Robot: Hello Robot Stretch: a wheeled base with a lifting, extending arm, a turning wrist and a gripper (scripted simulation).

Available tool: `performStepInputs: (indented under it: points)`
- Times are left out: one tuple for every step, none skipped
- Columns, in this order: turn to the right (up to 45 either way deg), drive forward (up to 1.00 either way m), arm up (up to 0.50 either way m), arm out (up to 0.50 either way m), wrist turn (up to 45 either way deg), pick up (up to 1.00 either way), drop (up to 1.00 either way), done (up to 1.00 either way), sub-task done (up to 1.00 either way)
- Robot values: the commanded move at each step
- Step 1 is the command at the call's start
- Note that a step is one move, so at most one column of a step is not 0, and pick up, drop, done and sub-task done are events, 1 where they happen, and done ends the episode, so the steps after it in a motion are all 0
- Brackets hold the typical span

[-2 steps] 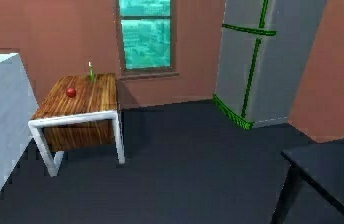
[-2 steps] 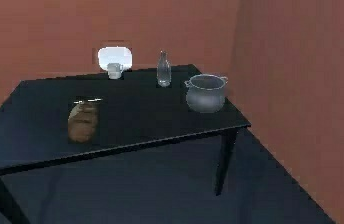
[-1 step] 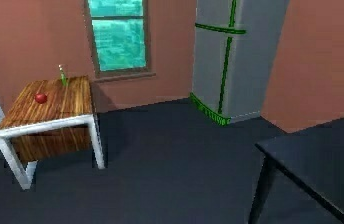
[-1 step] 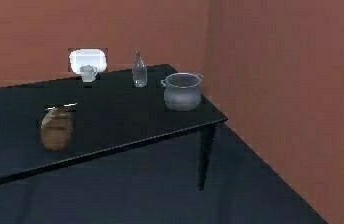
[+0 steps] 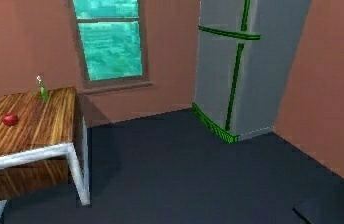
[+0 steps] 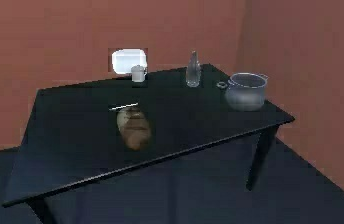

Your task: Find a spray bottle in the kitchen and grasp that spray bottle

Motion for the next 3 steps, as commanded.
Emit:
performStepInputs:
  points:
    - [-12.0, 0.00, 0.00, 0.00, 0.0, 0.00, 0.00, 0.00, 0.00]
    - [0.0, 1.00, 0.00, 0.00, 0.0, 0.00, 0.00, 0.00, 0.00]
    - [-21.0, 0.00, 0.00, 0.00, 0.0, 0.00, 0.00, 0.00, 0.00]
